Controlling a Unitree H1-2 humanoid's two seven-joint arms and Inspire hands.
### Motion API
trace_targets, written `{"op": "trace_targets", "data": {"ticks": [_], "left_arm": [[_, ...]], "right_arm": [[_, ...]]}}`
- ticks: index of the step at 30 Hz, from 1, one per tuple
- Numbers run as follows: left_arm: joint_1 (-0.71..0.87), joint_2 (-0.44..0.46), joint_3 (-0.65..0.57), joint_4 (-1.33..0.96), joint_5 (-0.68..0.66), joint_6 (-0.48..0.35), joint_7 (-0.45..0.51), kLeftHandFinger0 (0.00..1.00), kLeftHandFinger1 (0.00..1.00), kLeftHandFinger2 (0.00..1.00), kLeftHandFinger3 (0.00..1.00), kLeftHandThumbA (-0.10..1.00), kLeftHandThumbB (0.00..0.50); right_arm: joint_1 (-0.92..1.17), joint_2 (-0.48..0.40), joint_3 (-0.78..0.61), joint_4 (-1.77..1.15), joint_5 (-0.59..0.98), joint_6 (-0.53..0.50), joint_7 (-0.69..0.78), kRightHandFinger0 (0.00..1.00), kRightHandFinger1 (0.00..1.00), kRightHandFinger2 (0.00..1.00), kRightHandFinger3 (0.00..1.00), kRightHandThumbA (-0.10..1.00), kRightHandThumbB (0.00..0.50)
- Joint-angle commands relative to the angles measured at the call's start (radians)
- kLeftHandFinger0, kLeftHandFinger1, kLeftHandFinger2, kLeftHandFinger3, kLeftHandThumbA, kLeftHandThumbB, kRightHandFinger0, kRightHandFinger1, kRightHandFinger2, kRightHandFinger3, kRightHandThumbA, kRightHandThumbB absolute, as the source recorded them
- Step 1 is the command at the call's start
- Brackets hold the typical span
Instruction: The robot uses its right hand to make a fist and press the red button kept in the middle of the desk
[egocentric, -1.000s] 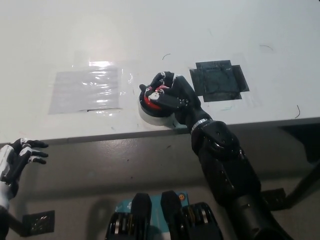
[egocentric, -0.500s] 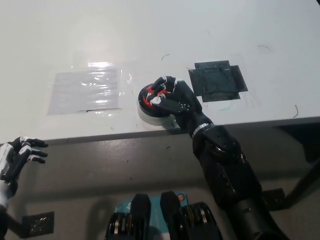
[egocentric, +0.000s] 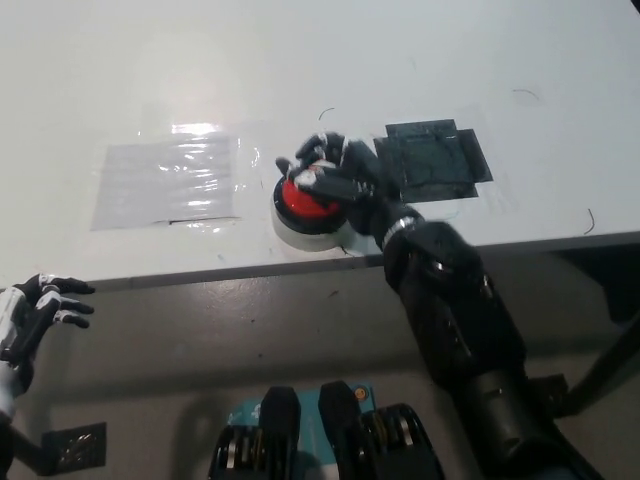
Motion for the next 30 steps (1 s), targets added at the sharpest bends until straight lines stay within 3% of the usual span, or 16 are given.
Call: {"op": "trace_targets", "data": {"ticks": [1, 2, 5, 7, 10, 14, 16, 21, 22, 24, 25, 27, 30], "left_arm": [[0.002, 0.029, 0.007, -0.022, 0.003, -0.015, -0.003, 0.42, 0.44, 0.50, 0.50, 0.60, 0.032], [0.003, 0.028, 0.007, -0.022, 0.003, -0.017, -0.002, 0.43, 0.44, 0.51, 0.51, 0.60, 0.029], [0.012, 0.021, 0.005, -0.023, 0.008, -0.017, 0.003, 0.43, 0.44, 0.51, 0.50, 0.60, 0.022], [0.012, 0.019, 0.008, -0.021, -0.003, -0.018, -0.001, 0.42, 0.43, 0.50, 0.49, 0.58, 0.014], [0.009, 0.020, 0.008, -0.017, -0.006, -0.017, -0.003, 0.42, 0.43, 0.49, 0.47, 0.58, 0.014], [0.006, 0.024, 0.012, -0.013, -0.011, -0.026, -0.006, 0.48, 0.47, 0.51, 0.46, 0.57, 0.019], [0.010, 0.029, 0.005, -0.023, 0.011, -0.007, 0.005, 0.48, 0.48, 0.53, 0.48, 0.61, 0.024], [0.013, 0.026, 0.015, -0.016, -0.011, -0.017, -0.004, 0.42, 0.43, 0.48, 0.46, 0.56, 0.027], [0.016, 0.029, 0.010, -0.023, 0.003, -0.006, 0.002, 0.42, 0.43, 0.49, 0.47, 0.58, 0.029], [0.018, 0.029, 0.010, -0.025, 0.001, -0.008, 0.000, 0.42, 0.43, 0.48, 0.48, 0.59, 0.024], [0.018, 0.029, 0.011, -0.028, 0.001, -0.005, 0.002, 0.41, 0.42, 0.48, 0.46, 0.58, 0.023], [0.018, 0.029, 0.010, -0.025, 0.005, -0.008, 0.004, 0.45, 0.45, 0.50, 0.47, 0.59, 0.029], [0.013, 0.031, 0.011, -0.011, -0.008, -0.027, -0.009, 0.45, 0.45, 0.50, 0.45, 0.58, 0.026]], "right_arm": [[-0.107, 0.007, -0.023, -0.100, 0.021, 0.086, -0.017, 0.00, 0.00, 0.30, 0.31, 0.64, 0.125], [-0.126, 0.006, -0.034, -0.130, 0.028, 0.110, -0.025, 0.00, 0.00, 0.30, 0.31, 0.64, 0.149], [-0.143, 0.005, -0.057, -0.193, 0.040, 0.158, -0.034, 0.00, 0.00, 0.29, 0.29, 0.61, 0.136], [-0.159, -0.004, -0.082, -0.215, 0.060, 0.158, -0.024, 0.00, 0.00, 0.29, 0.29, 0.63, 0.097], [-0.173, -0.015, -0.123, -0.249, 0.087, 0.186, -0.029, 0.00, 0.00, 0.28, 0.31, 0.60, 0.117], [-0.173, -0.066, -0.147, -0.319, 0.072, 0.191, -0.028, 0.00, 0.00, 0.30, 0.36, 0.64, 0.137], [-0.167, -0.095, -0.175, -0.367, 0.078, 0.212, -0.044, 0.00, 0.03, 0.34, 0.40, 0.63, 0.152], [-0.146, -0.174, -0.231, -0.380, 0.108, 0.195, -0.021, 0.00, 0.08, 0.40, 0.47, 0.62, 0.150], [-0.127, -0.203, -0.243, -0.404, 0.113, 0.192, -0.012, 0.00, 0.11, 0.43, 0.49, 0.63, 0.127], [-0.117, -0.211, -0.255, -0.429, 0.124, 0.205, -0.022, 0.00, 0.13, 0.44, 0.52, 0.62, 0.127], [-0.098, -0.223, -0.257, -0.464, 0.124, 0.211, -0.021, 0.00, 0.15, 0.44, 0.53, 0.65, 0.083], [-0.078, -0.235, -0.254, -0.501, 0.122, 0.210, -0.017, 0.00, 0.16, 0.42, 0.50, 0.65, 0.059], [-0.020, -0.262, -0.268, -0.558, 0.124, 0.216, -0.027, 0.00, 0.16, 0.41, 0.48, 0.64, 0.068]]}}
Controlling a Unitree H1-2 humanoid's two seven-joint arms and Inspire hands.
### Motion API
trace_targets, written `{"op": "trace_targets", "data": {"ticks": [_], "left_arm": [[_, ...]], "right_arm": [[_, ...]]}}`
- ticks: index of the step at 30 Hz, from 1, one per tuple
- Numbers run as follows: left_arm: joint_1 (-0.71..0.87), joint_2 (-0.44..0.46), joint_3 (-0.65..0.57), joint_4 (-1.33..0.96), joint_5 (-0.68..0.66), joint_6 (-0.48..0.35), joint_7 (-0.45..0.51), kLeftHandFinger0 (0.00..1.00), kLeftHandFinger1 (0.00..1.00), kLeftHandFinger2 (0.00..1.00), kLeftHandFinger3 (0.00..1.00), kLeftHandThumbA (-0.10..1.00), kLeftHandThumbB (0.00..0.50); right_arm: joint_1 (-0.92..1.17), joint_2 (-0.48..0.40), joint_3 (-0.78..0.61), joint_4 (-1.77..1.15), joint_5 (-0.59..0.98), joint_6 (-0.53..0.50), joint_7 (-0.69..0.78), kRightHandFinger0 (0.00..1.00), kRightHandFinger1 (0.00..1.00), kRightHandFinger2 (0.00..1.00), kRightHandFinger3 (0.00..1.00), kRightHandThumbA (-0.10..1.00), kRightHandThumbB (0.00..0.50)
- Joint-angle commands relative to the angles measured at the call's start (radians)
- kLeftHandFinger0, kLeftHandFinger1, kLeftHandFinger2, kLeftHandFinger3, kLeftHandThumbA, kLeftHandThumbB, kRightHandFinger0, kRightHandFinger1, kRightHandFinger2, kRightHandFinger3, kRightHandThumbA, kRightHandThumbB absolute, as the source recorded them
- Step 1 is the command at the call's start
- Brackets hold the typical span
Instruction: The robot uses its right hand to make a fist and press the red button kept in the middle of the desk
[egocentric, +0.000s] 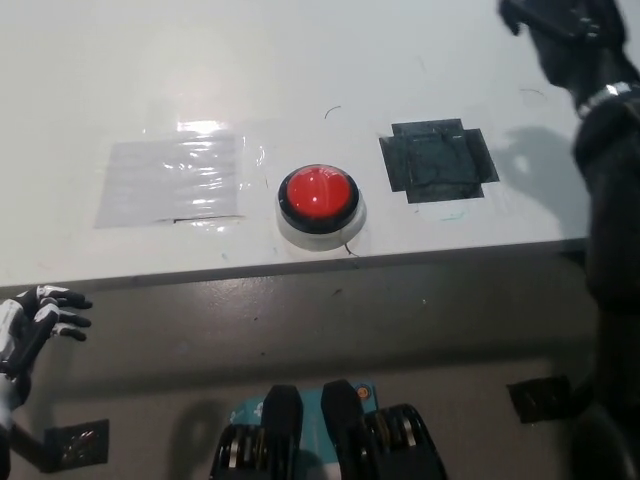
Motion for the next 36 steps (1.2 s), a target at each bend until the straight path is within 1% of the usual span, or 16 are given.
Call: {"op": "trace_targets", "data": {"ticks": [1, 4, 5, 7, 8, 9, 13, 15, 20, 23, 26, 30, 31, 32, 34, 36], "left_arm": [[-0.011, 0.029, 0.010, -0.013, -0.008, -0.025, -0.009, 0.43, 0.43, 0.49, 0.45, 0.58, 0.014], [-0.010, 0.028, 0.010, -0.021, -0.002, -0.015, -0.002, 0.45, 0.45, 0.50, 0.46, 0.58, 0.020], [-0.009, 0.028, 0.008, -0.025, 0.009, -0.004, 0.007, 0.48, 0.48, 0.53, 0.49, 0.60, 0.041], [-0.012, 0.030, 0.007, -0.023, 0.006, -0.005, 0.003, 0.45, 0.44, 0.50, 0.47, 0.60, 0.030], [-0.014, 0.030, 0.006, -0.020, 0.008, -0.011, 0.002, 0.39, 0.39, 0.46, 0.44, 0.60, 0.028], [-0.013, 0.030, 0.006, -0.022, 0.008, -0.009, 0.003, 0.45, 0.44, 0.49, 0.45, 0.60, 0.026], [-0.011, 0.034, 0.006, -0.011, 0.001, -0.028, -0.010, 0.46, 0.46, 0.53, 0.51, 0.60, 0.012], [-0.013, 0.029, 0.008, -0.021, 0.005, -0.003, 0.005, 0.46, 0.45, 0.50, 0.46, 0.59, 0.031], [-0.012, 0.033, 0.005, -0.019, 0.004, -0.008, -0.004, 0.49, 0.48, 0.53, 0.48, 0.60, 0.018], [-0.012, 0.031, 0.008, -0.023, -0.001, -0.003, -0.003, 0.41, 0.41, 0.47, 0.45, 0.59, 0.019], [-0.013, 0.037, 0.002, -0.021, 0.010, -0.006, -0.003, 0.48, 0.48, 0.53, 0.49, 0.61, 0.019], [-0.022, 0.039, 0.008, -0.003, -0.009, -0.021, -0.014, 0.49, 0.48, 0.52, 0.47, 0.58, 0.002], [-0.023, 0.040, 0.007, 0.001, -0.004, -0.025, -0.012, 0.42, 0.42, 0.48, 0.46, 0.59, 0.016], [-0.023, 0.040, 0.006, 0.003, -0.001, -0.030, -0.011, 0.42, 0.43, 0.49, 0.46, 0.59, 0.025], [-0.017, 0.035, 0.007, 0.004, 0.003, -0.034, -0.002, 0.42, 0.42, 0.48, 0.47, 0.60, 0.030], [-0.015, 0.033, 0.009, -0.006, -0.004, -0.027, -0.004, 0.41, 0.43, 0.49, 0.47, 0.59, 0.016]], "right_arm": [[0.032, -0.036, -0.018, -0.096, 0.032, 0.008, 0.003, 0.00, 0.16, 0.40, 0.48, 0.64, 0.060], [0.077, -0.055, -0.024, -0.125, 0.038, 0.010, 0.007, 0.00, 0.15, 0.39, 0.47, 0.64, 0.070], [0.093, -0.059, -0.027, -0.131, 0.040, 0.006, 0.007, 0.00, 0.15, 0.39, 0.46, 0.64, 0.071], [0.132, -0.073, -0.037, -0.147, 0.041, 0.009, 0.001, 0.00, 0.15, 0.40, 0.47, 0.65, 0.098], [0.151, -0.077, -0.042, -0.149, 0.045, 0.000, 0.004, 0.00, 0.15, 0.39, 0.47, 0.64, 0.083], [0.165, -0.079, -0.050, -0.153, 0.050, 0.000, 0.002, 0.00, 0.14, 0.39, 0.48, 0.62, 0.069], [0.219, -0.087, -0.072, -0.167, 0.049, 0.005, -0.013, 0.00, 0.15, 0.40, 0.50, 0.61, 0.063], [0.273, -0.104, -0.088, -0.163, 0.051, -0.030, 0.003, 0.00, 0.16, 0.42, 0.52, 0.61, 0.049], [0.332, -0.112, -0.122, -0.173, 0.058, -0.017, -0.014, 0.00, 0.18, 0.42, 0.52, 0.62, 0.056], [0.386, -0.114, -0.147, -0.183, 0.060, -0.008, -0.023, 0.00, 0.19, 0.43, 0.53, 0.61, 0.064], [0.450, -0.134, -0.148, -0.178, 0.029, -0.029, -0.020, 0.00, 0.23, 0.47, 0.57, 0.63, 0.065], [0.481, -0.141, -0.157, -0.167, 0.033, -0.037, -0.023, 0.04, 0.28, 0.52, 0.62, 0.61, 0.068], [0.494, -0.135, -0.176, -0.180, 0.056, -0.007, -0.032, 0.04, 0.29, 0.56, 0.69, 0.59, 0.092], [0.499, -0.135, -0.180, -0.180, 0.063, -0.006, -0.031, 0.04, 0.29, 0.59, 0.72, 0.58, 0.085], [0.513, -0.138, -0.181, -0.180, 0.060, -0.014, -0.027, 0.17, 0.42, 0.68, 0.73, 0.57, 0.115], [0.528, -0.146, -0.176, -0.180, 0.040, -0.016, -0.030, 0.16, 0.30, 0.40, 0.48, 0.57, 0.127]]}}
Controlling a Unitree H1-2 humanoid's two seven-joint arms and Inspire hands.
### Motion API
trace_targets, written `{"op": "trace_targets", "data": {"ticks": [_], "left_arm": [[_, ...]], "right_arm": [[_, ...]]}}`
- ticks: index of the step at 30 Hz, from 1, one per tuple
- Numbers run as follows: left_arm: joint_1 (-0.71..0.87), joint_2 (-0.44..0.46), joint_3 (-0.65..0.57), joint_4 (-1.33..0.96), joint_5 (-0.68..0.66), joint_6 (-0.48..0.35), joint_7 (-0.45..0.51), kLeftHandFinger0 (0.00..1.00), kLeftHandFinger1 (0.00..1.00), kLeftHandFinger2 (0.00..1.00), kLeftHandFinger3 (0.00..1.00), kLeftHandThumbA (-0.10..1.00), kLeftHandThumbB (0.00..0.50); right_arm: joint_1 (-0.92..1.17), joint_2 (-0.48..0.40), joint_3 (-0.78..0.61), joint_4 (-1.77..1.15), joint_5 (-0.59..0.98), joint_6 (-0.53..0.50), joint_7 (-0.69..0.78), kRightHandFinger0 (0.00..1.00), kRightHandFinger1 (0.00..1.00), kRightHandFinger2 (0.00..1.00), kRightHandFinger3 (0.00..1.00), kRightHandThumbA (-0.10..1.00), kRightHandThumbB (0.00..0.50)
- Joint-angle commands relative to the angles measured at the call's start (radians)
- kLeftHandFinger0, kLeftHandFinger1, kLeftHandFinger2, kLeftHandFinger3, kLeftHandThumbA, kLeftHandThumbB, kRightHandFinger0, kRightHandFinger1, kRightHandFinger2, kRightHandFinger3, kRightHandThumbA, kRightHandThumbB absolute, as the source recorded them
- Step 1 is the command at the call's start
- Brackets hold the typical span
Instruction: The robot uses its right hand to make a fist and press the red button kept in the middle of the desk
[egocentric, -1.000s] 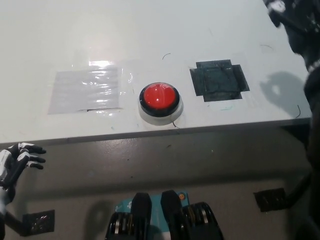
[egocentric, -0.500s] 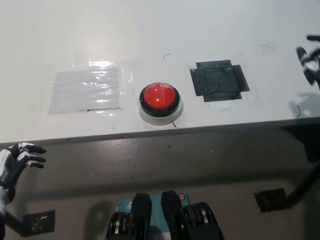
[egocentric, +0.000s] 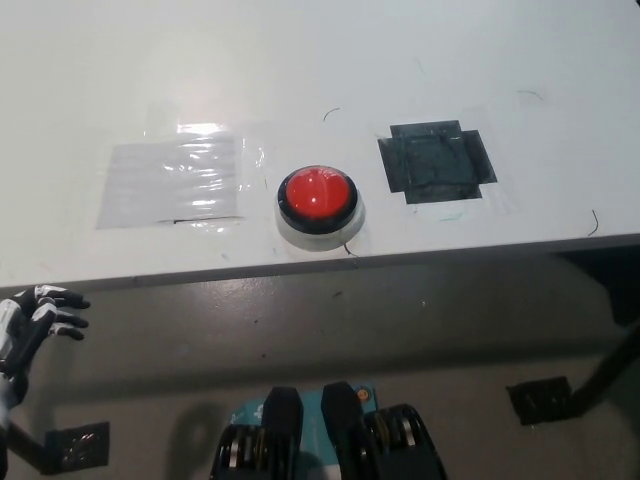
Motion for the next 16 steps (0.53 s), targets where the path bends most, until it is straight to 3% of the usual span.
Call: {"op": "trace_targets", "data": {"ticks": [1, 3, 5, 11, 14, 16], "left_arm": [[-0.012, 0.024, 0.010, -0.019, -0.007, -0.019, -0.004, 0.42, 0.43, 0.49, 0.47, 0.59, 0.015], [-0.012, 0.024, 0.012, -0.020, -0.020, -0.016, -0.013, 0.50, 0.48, 0.52, 0.47, 0.59, 0.016], [-0.012, 0.020, 0.014, -0.027, -0.015, -0.009, -0.002, 0.50, 0.47, 0.51, 0.45, 0.58, 0.034], [-0.011, 0.025, 0.009, -0.024, 0.000, -0.014, 0.000, 0.43, 0.44, 0.50, 0.48, 0.59, 0.021], [-0.010, 0.008, 0.011, -0.035, -0.001, 0.006, 0.016, 0.46, 0.47, 0.52, 0.48, 0.59, 0.028], [-0.009, 0.011, 0.008, -0.032, 0.000, 0.000, 0.011, 0.48, 0.48, 0.54, 0.50, 0.59, 0.006]], "right_arm": [[0.009, -0.045, -0.001, -0.042, 0.004, -0.011, 0.000, 0.24, 0.37, 0.46, 0.51, 0.59, 0.111], [0.018, -0.055, 0.002, -0.043, 0.007, 0.010, 0.004, 0.36, 0.43, 0.49, 0.56, 0.63, 0.124], [0.024, -0.058, 0.001, -0.042, 0.016, 0.019, 0.006, 0.44, 0.46, 0.52, 0.63, 0.64, 0.124], [0.022, -0.054, 0.001, -0.018, 0.022, 0.017, -0.003, 0.46, 0.48, 0.55, 0.71, 0.64, 0.149], [0.009, -0.066, 0.001, -0.012, 0.022, 0.024, -0.001, 0.48, 0.50, 0.56, 0.72, 0.64, 0.143], [0.009, -0.069, 0.007, -0.010, 0.022, 0.024, -0.002, 0.49, 0.50, 0.57, 0.72, 0.66, 0.149]]}}
